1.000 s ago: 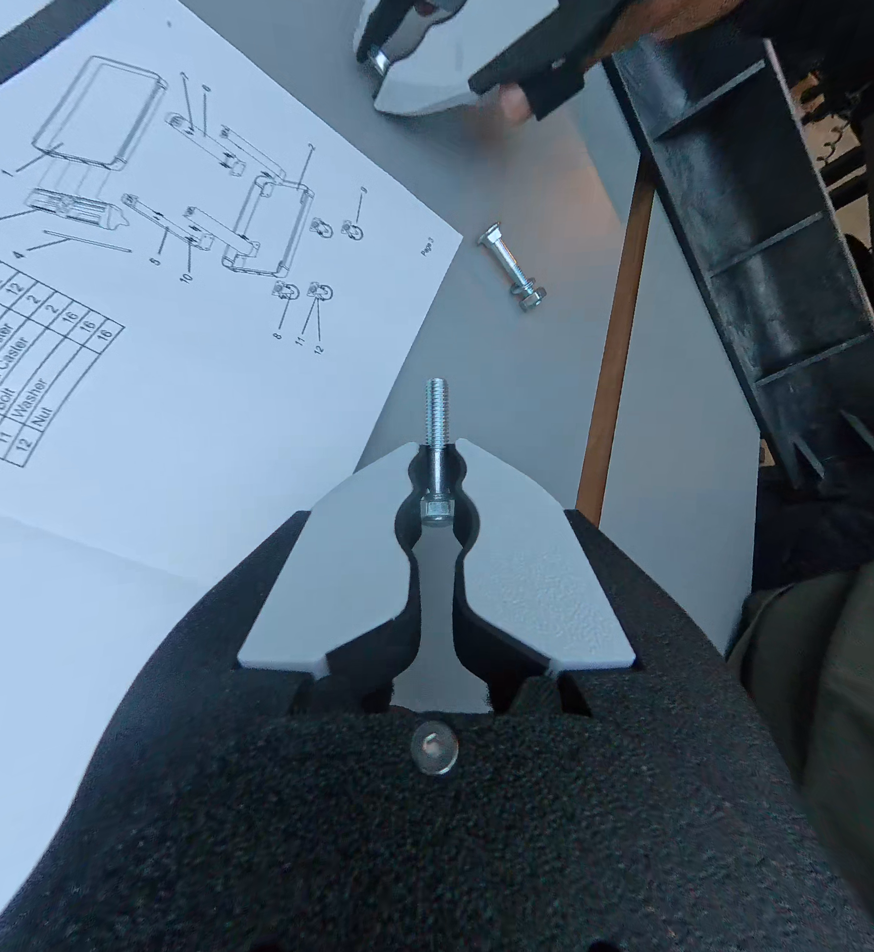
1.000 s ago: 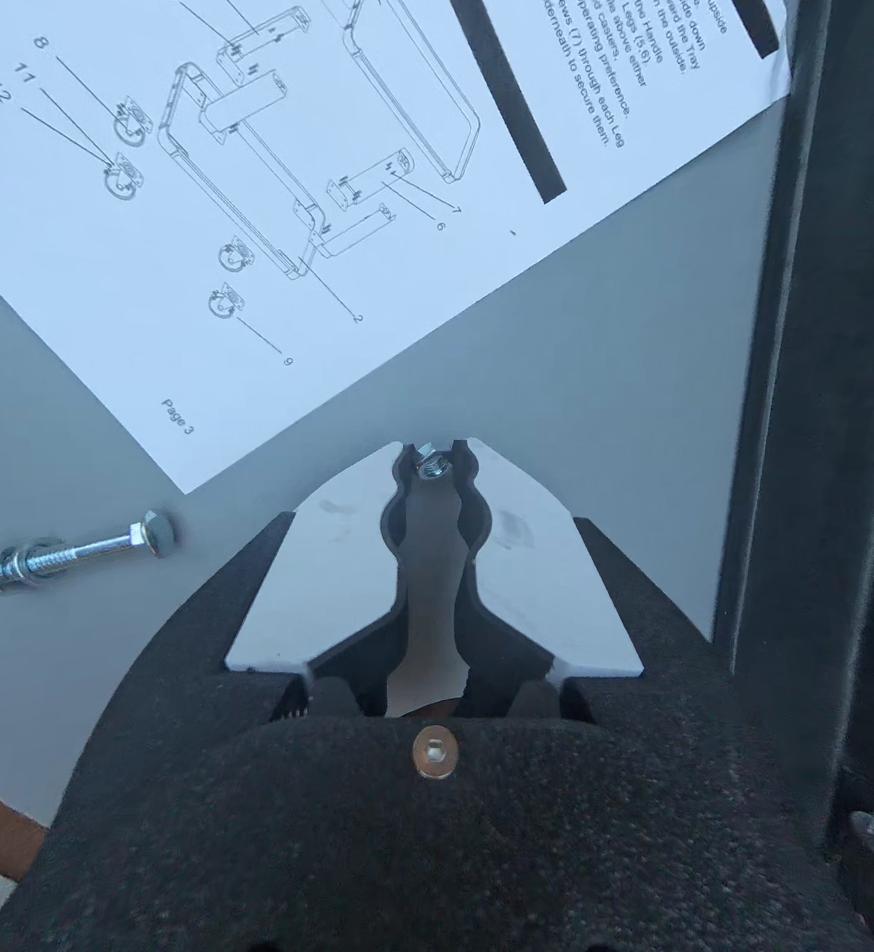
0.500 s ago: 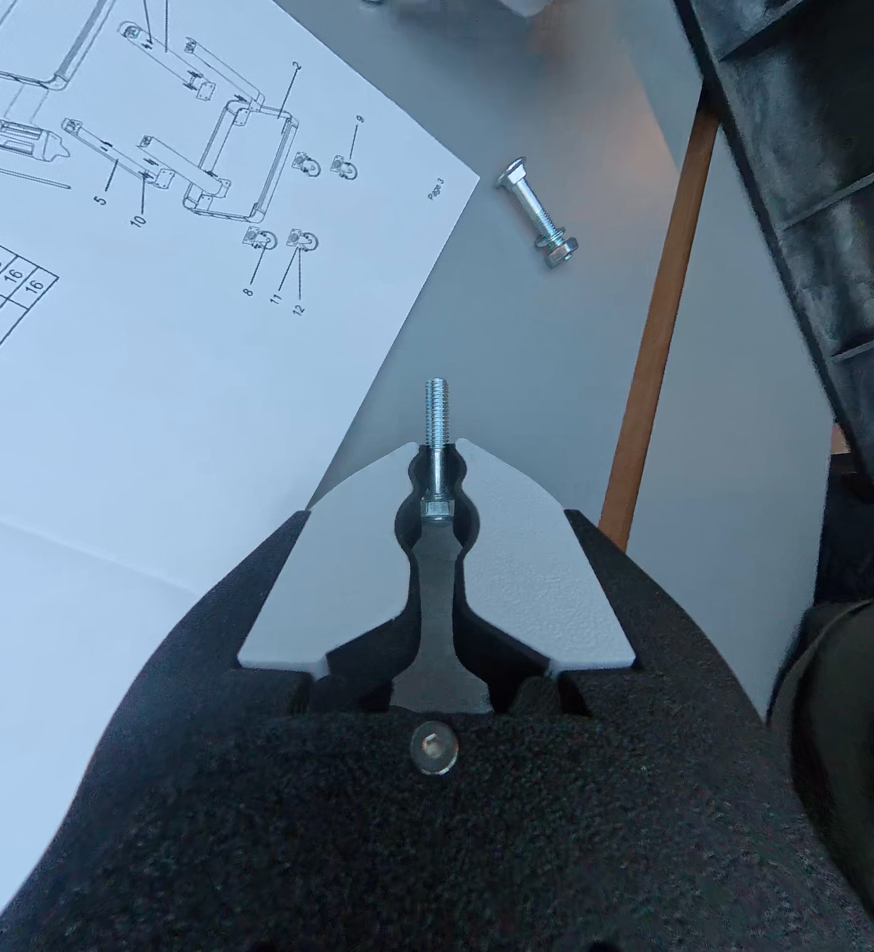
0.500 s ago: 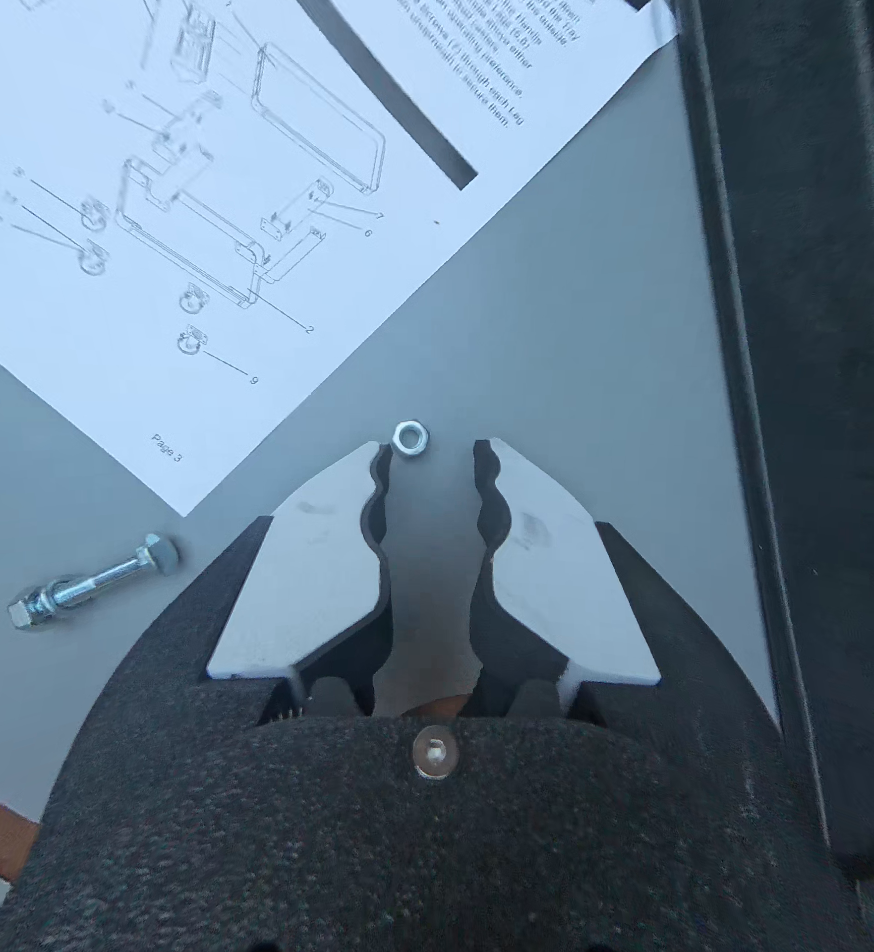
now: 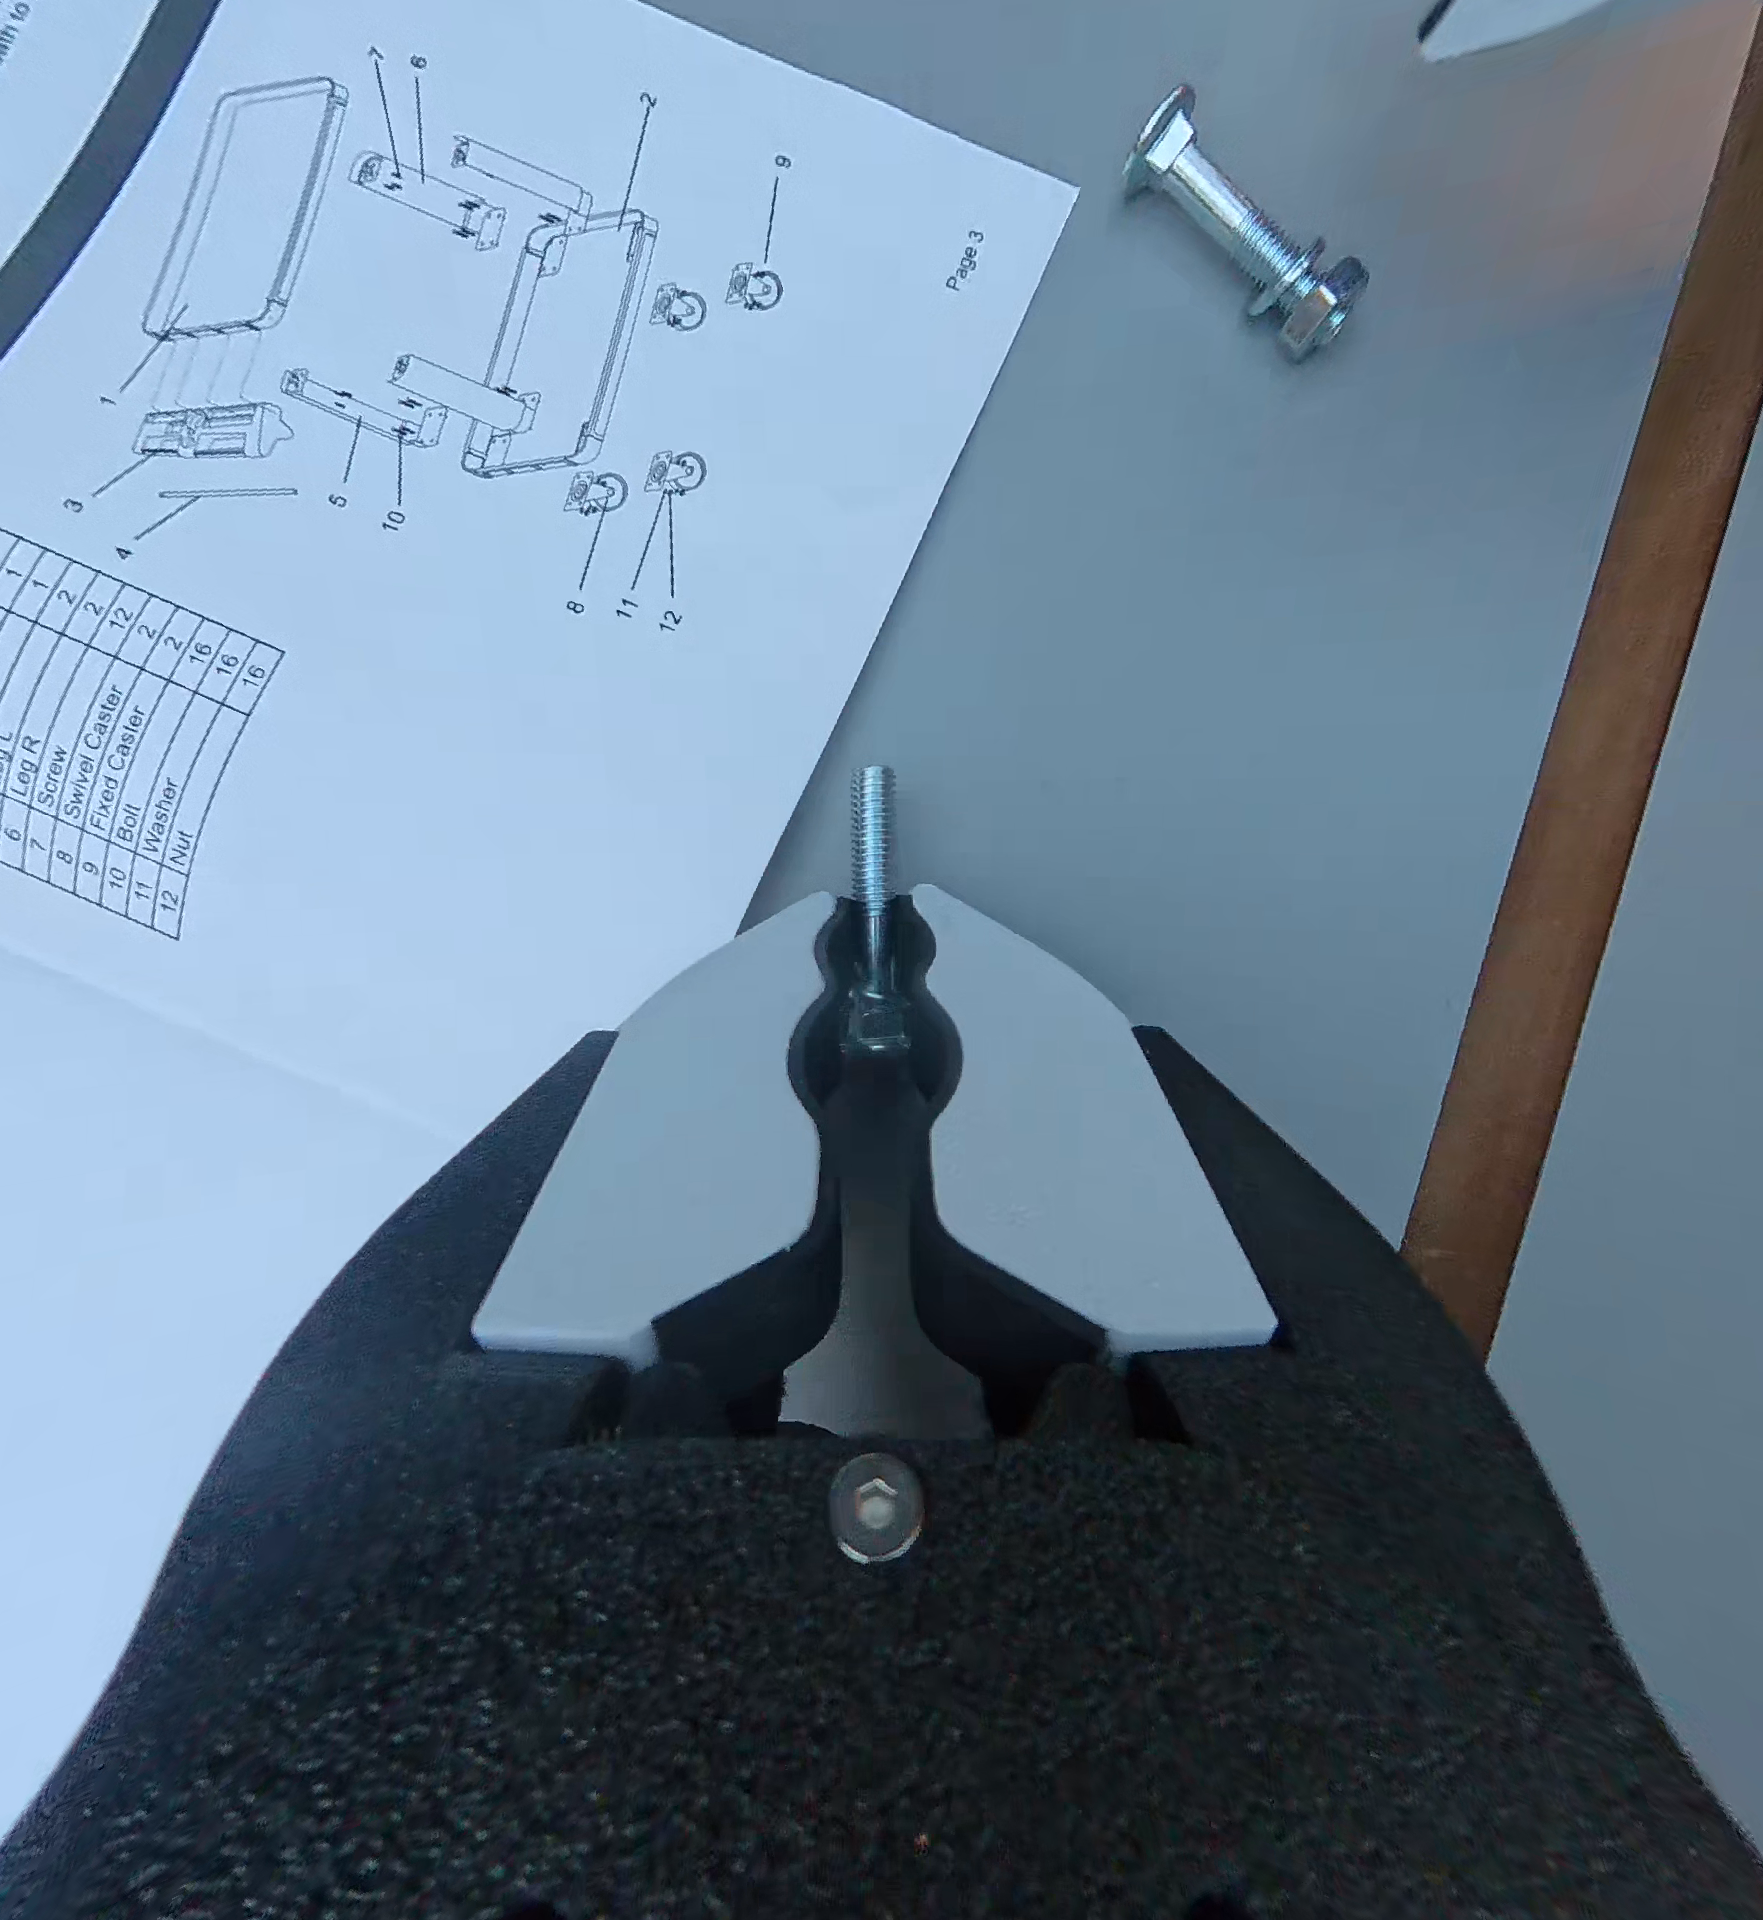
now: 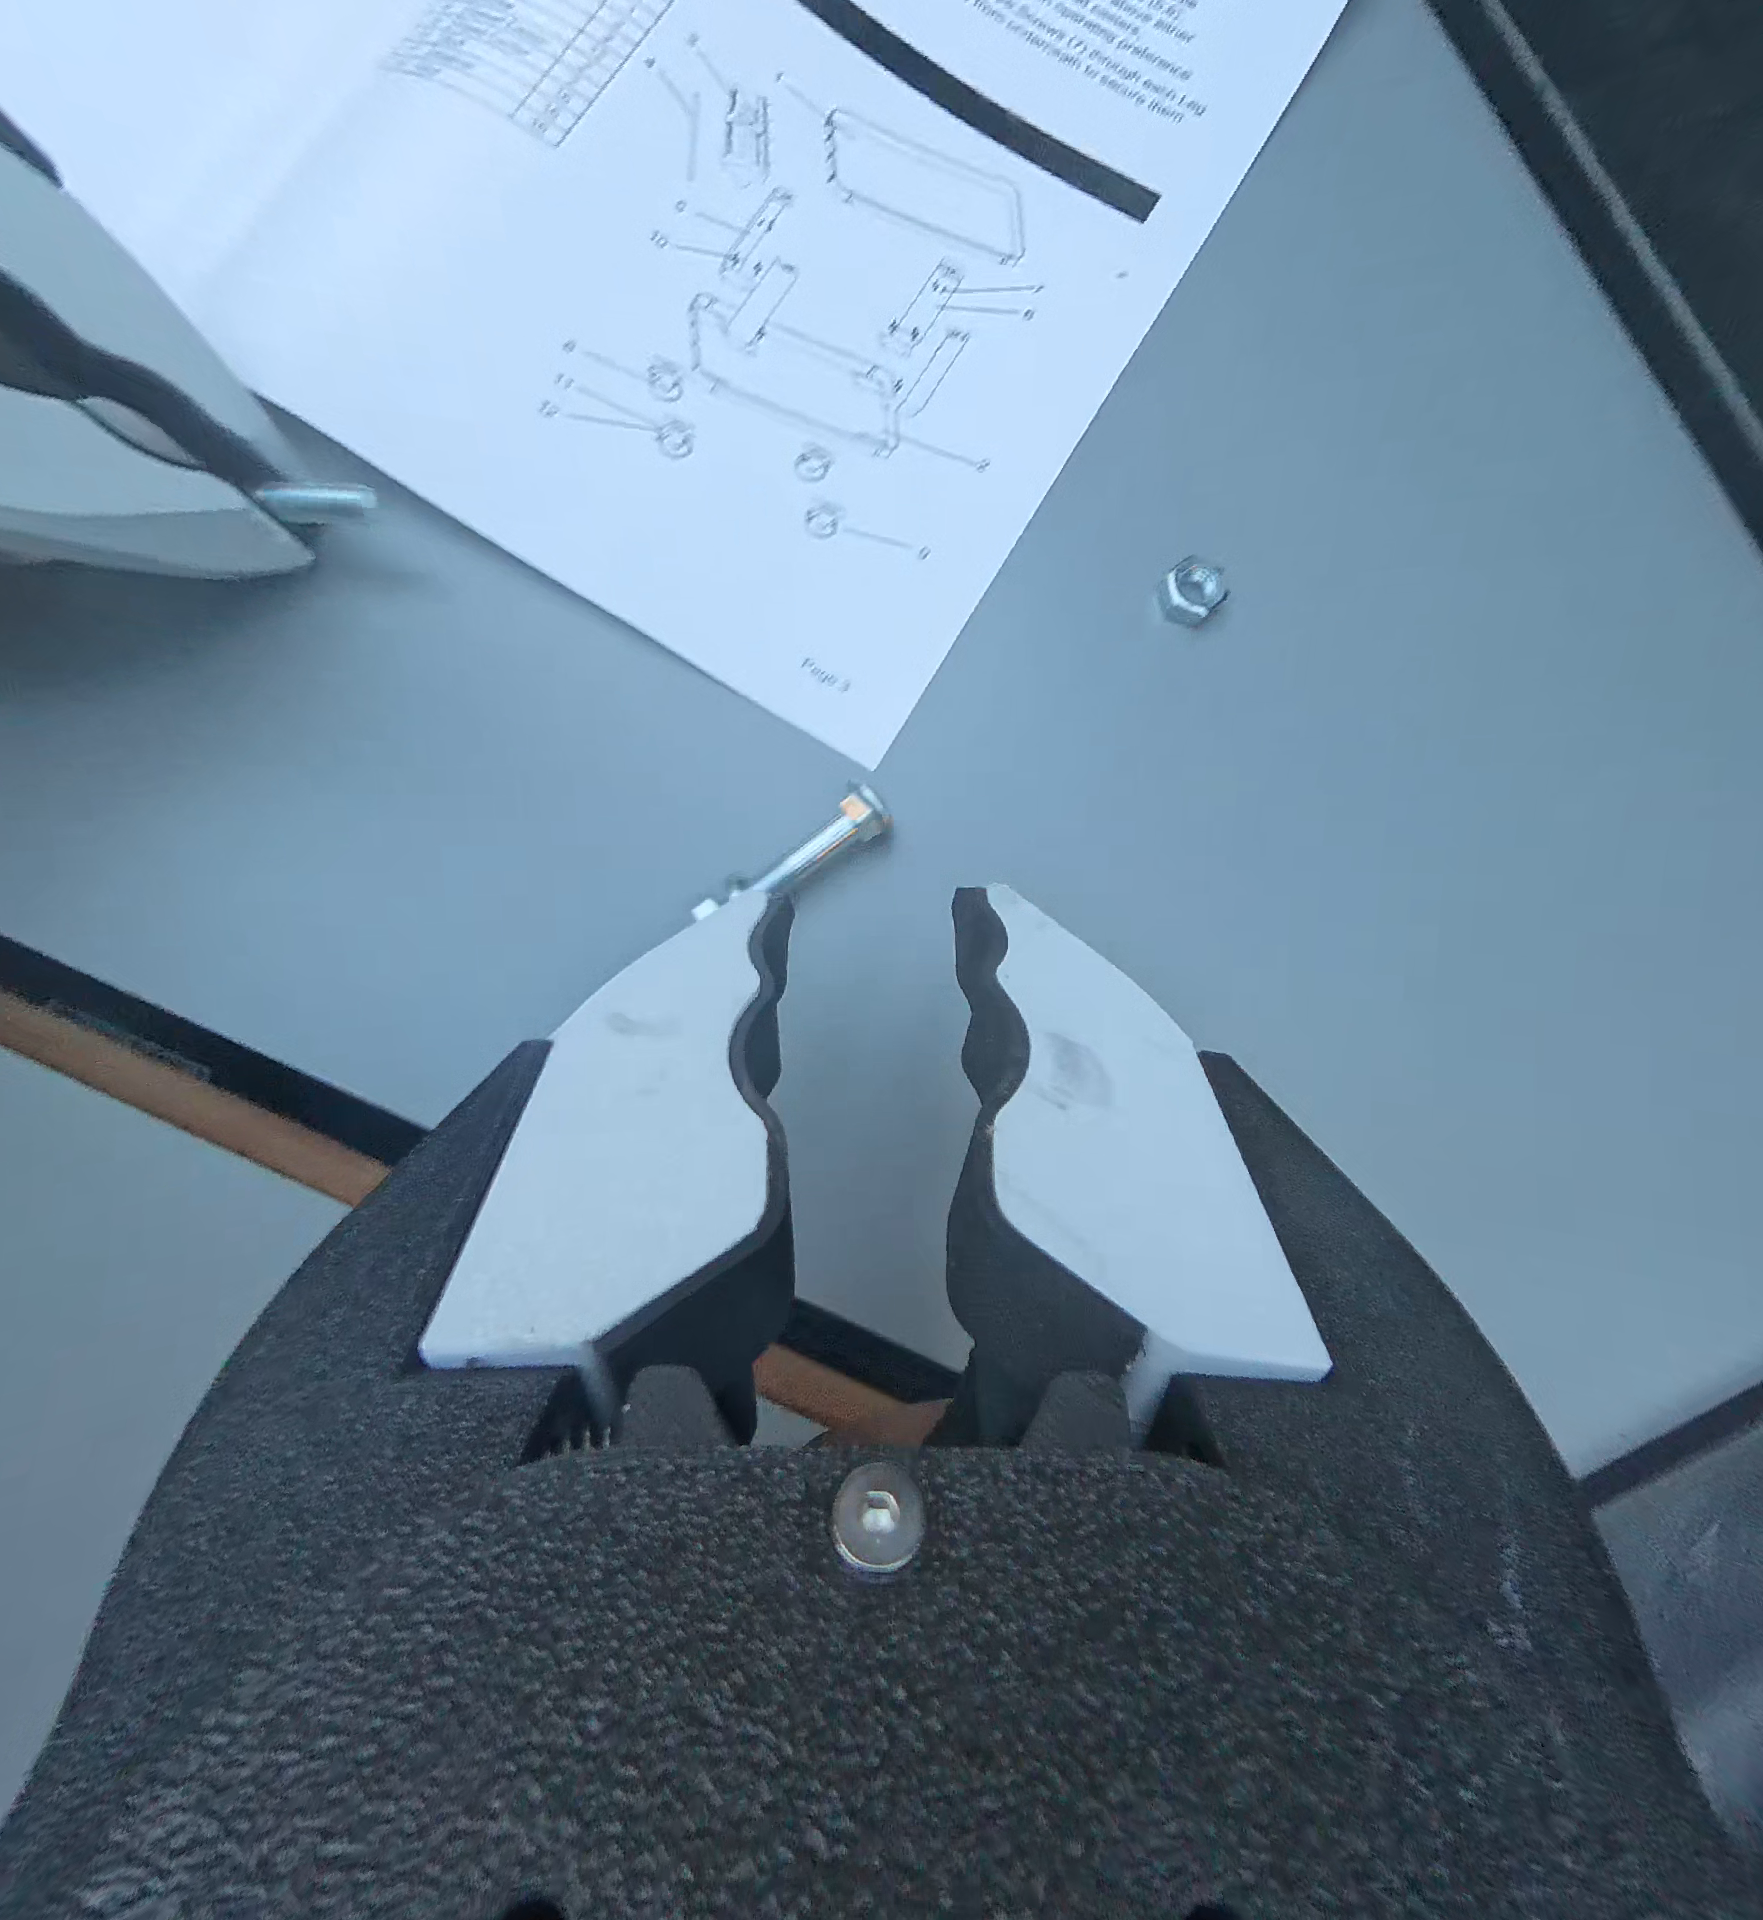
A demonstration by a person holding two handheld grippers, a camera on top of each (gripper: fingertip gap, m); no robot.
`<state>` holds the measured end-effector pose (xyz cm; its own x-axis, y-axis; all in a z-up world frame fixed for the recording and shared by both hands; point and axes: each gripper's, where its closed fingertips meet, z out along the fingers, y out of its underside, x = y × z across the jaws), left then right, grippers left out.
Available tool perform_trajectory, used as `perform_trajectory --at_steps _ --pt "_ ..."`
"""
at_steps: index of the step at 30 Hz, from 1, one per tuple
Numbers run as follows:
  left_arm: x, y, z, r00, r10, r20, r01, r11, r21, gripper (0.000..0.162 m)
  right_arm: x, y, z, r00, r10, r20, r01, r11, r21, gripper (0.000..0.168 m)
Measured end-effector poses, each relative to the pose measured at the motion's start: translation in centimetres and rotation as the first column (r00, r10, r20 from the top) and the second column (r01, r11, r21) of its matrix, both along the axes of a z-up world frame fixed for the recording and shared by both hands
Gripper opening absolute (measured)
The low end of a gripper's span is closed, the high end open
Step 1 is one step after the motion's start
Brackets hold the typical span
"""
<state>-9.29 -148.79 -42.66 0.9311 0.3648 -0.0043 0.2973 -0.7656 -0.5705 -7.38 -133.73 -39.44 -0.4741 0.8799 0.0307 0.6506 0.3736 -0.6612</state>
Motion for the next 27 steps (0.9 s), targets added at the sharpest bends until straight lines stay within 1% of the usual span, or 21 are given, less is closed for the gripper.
perform_trajectory --at_steps 4,6,11,16,21,27 --pt "-0.3 -0.2 0.0 1.0 0.023 0.009 -0.023 1.0 0.001 0.013 1.3 -0.3 -0.4 0.999 -0.024 0.024 0.025 0.999 -0.026 0.035" --pt "-0.3 -0.2 0.4 0.999 0.037 0.017 -0.037 0.999 0.026 0.014 1.6 -0.4 -0.3 0.998 -0.052 0.03 0.053 0.997 -0.047 0.035" --pt "-0.3 -0.4 2.5 0.995 0.099 0.032 -0.102 0.988 0.113 0.015 1.5 -0.7 -1.0 0.984 -0.169 0.048 0.171 0.985 -0.025 0.038" --pt "1.7 -1.4 5.0 0.983 0.169 0.07 -0.179 0.964 0.195 0.014 0.9 -2.0 -2.3 0.973 -0.226 0.041 0.224 0.974 0.042 0.046" --pt "4.6 -2.2 6.5 0.978 0.188 0.09 -0.204 0.949 0.242 0.014 1.5 -1.9 -2.9 0.953 -0.304 -0.016 0.304 0.949 0.082 0.04" --pt "7.3 -2.0 6.8 0.962 0.222 0.159 -0.261 0.918 0.297 0.013 1.2 -2.0 -2.7 0.938 -0.325 -0.125 0.339 0.933 0.122 0.033"
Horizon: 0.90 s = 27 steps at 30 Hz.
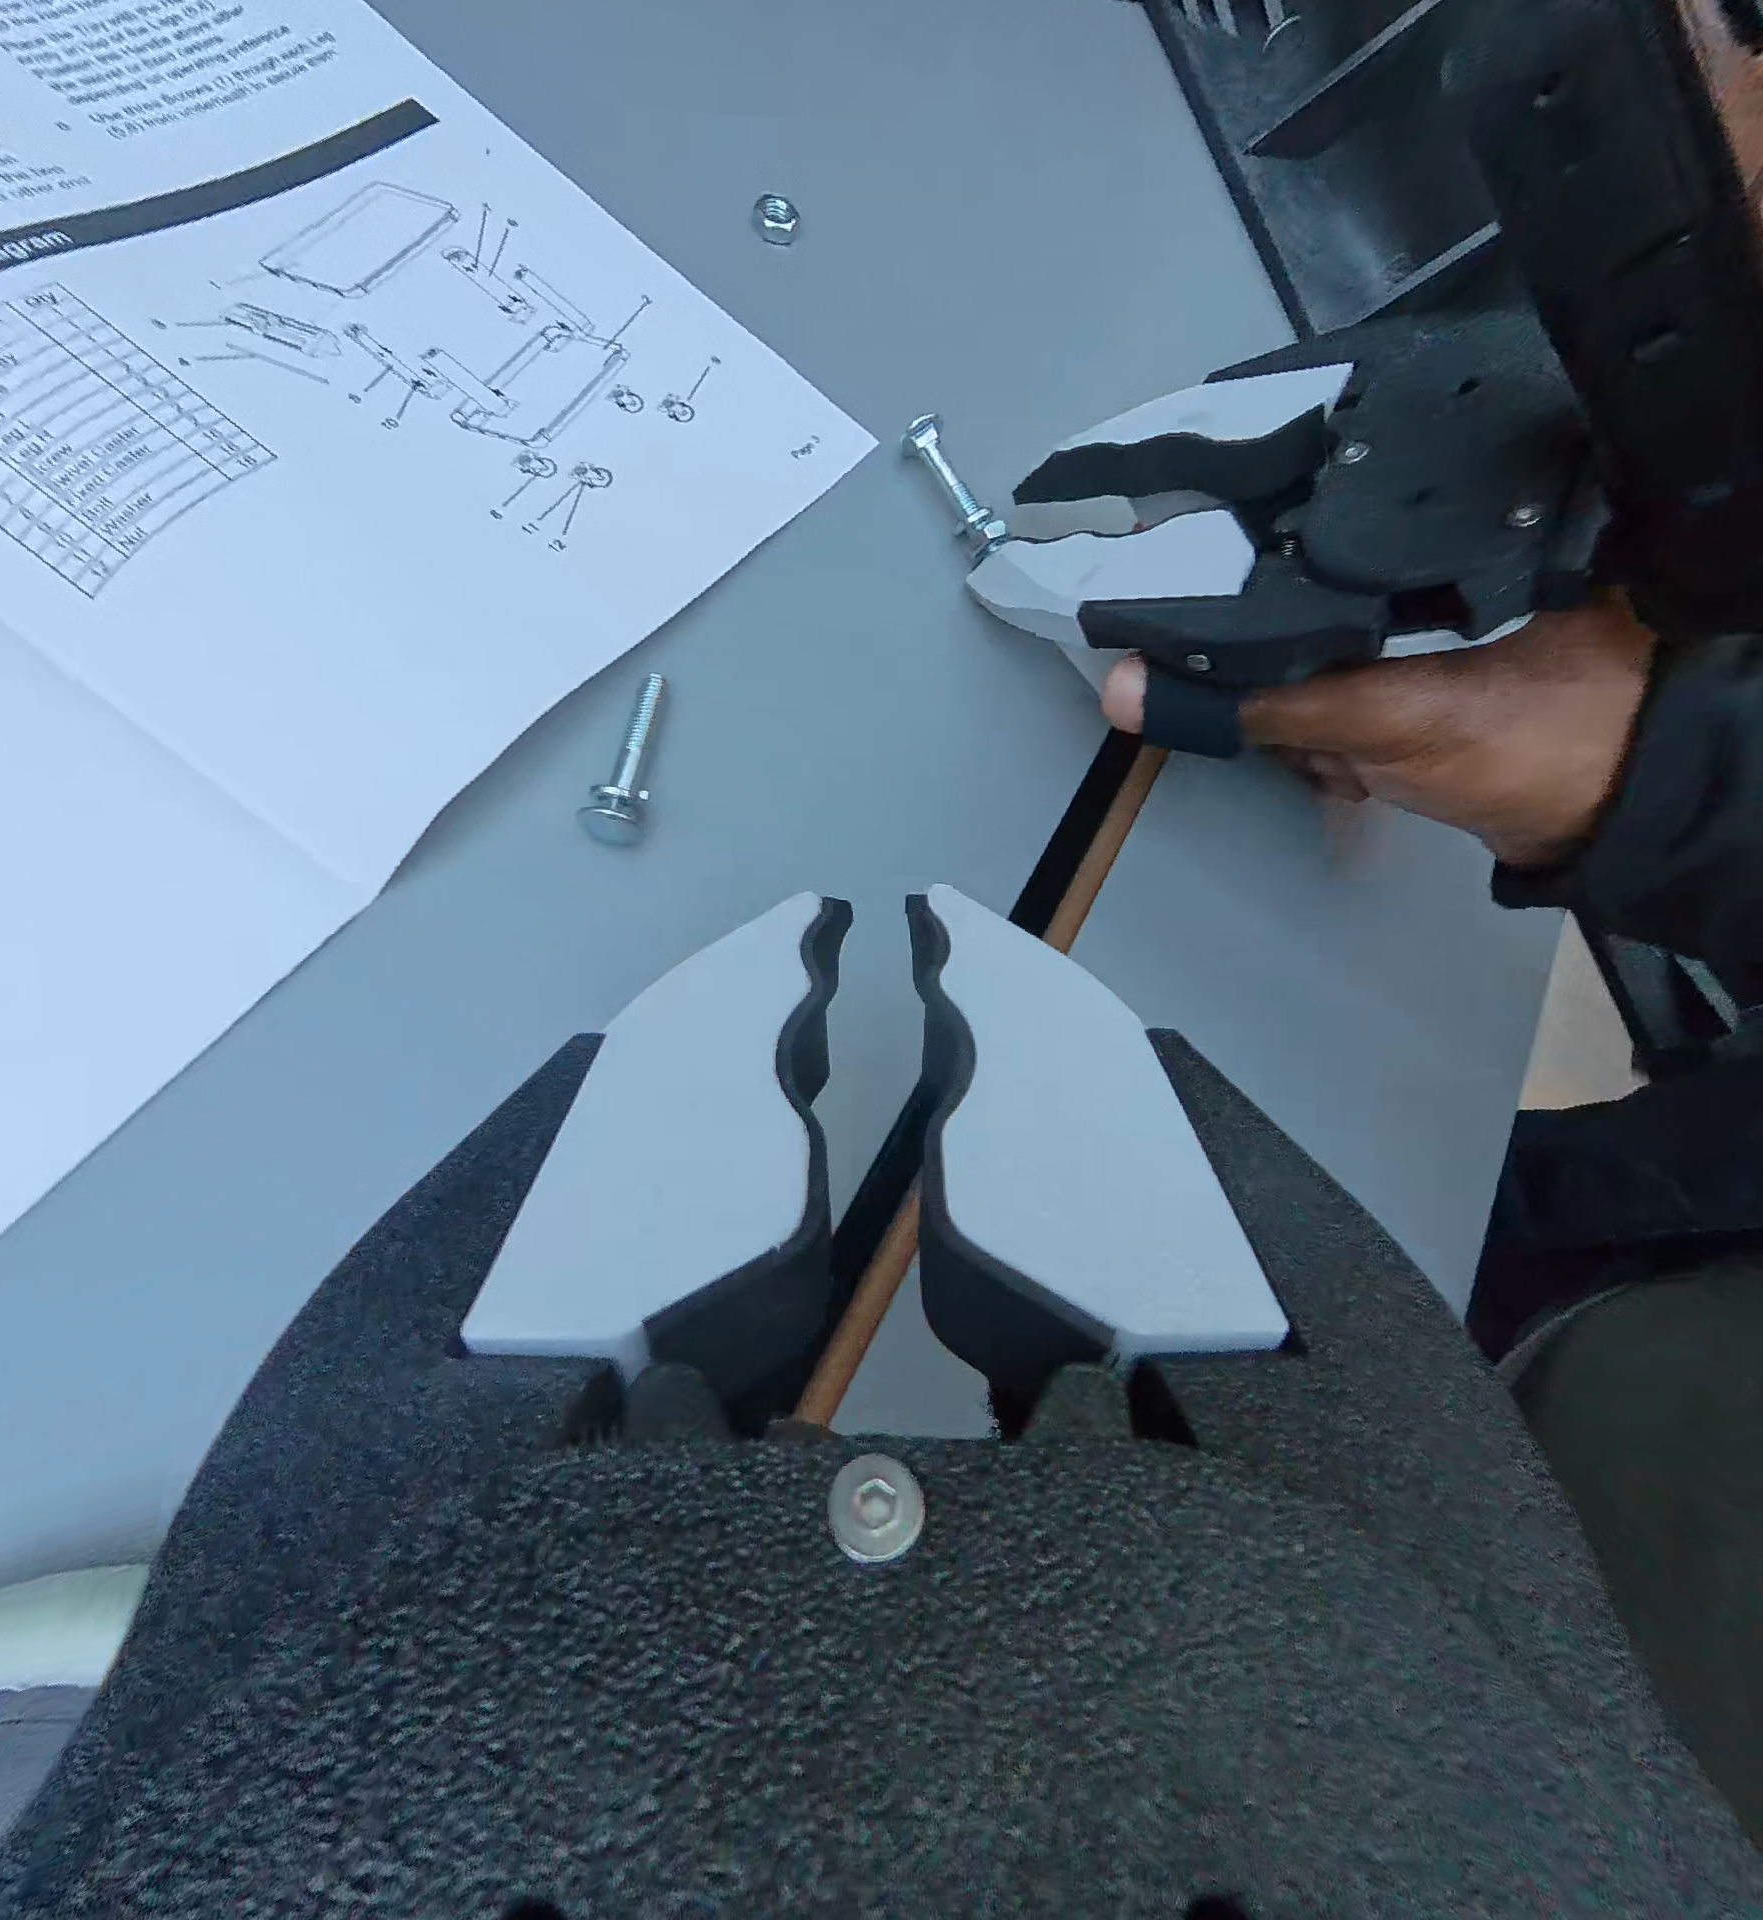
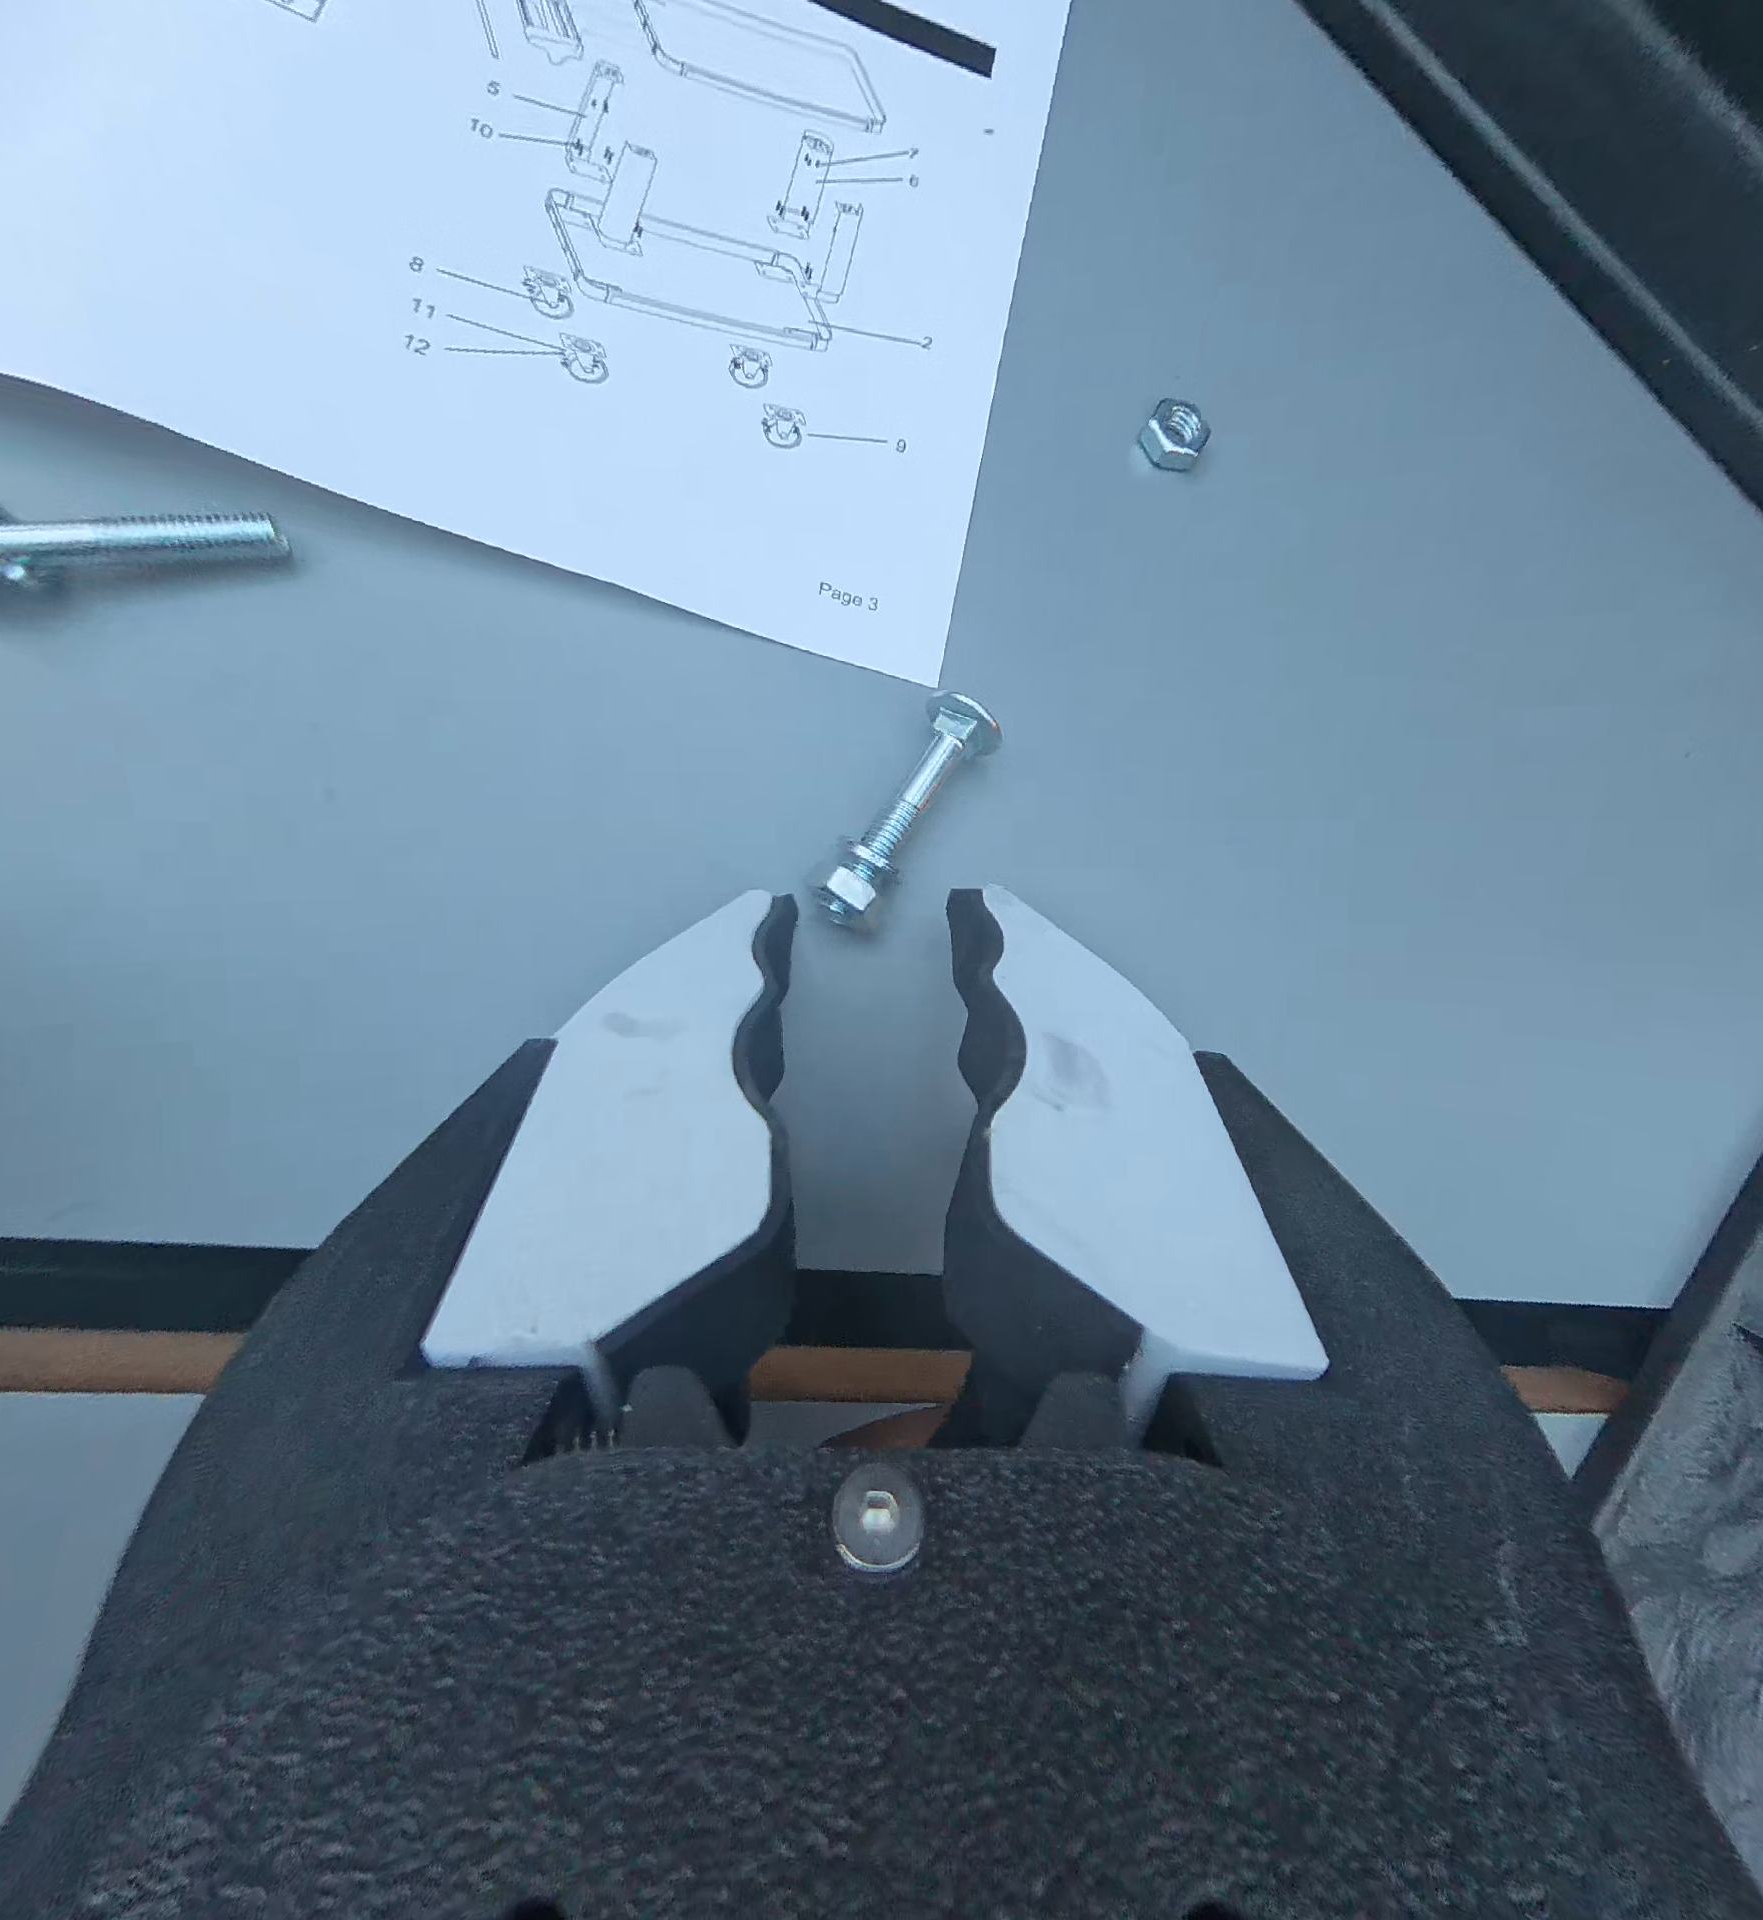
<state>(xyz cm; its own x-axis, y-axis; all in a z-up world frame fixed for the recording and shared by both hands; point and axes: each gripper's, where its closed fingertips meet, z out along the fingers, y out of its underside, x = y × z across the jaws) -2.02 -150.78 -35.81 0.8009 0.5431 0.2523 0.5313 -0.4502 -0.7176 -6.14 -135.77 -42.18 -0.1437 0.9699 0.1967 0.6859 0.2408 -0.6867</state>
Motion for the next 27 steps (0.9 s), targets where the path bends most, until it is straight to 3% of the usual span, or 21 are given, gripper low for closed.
perform_trajectory --at_steps 7,14,23,27 --pt "1.3 1.2 0.3 0.999 -0.002 0.039 -0.001 0.998 0.069 0.013 0.2 -0.1 -0.2 1.0 0.01 0.02 -0.009 0.999 -0.034 0.017" --pt "1.4 0.5 0.5 0.997 0.017 0.069 -0.025 0.993 0.113 0.013 1.1 0.5 0.0 0.999 0.02 0.045 -0.014 0.991 -0.131 0.026" --pt "1.2 -0.5 0.3 0.996 0.033 0.087 -0.043 0.992 0.121 0.012 0.3 0.5 -0.3 0.997 -0.067 0.049 0.069 0.997 -0.045 0.029" --pt "1.1 -0.8 0.4 0.996 0.031 0.088 -0.042 0.991 0.126 0.012 0.1 0.7 -0.3 0.996 -0.081 0.043 0.082 0.996 -0.025 0.019"
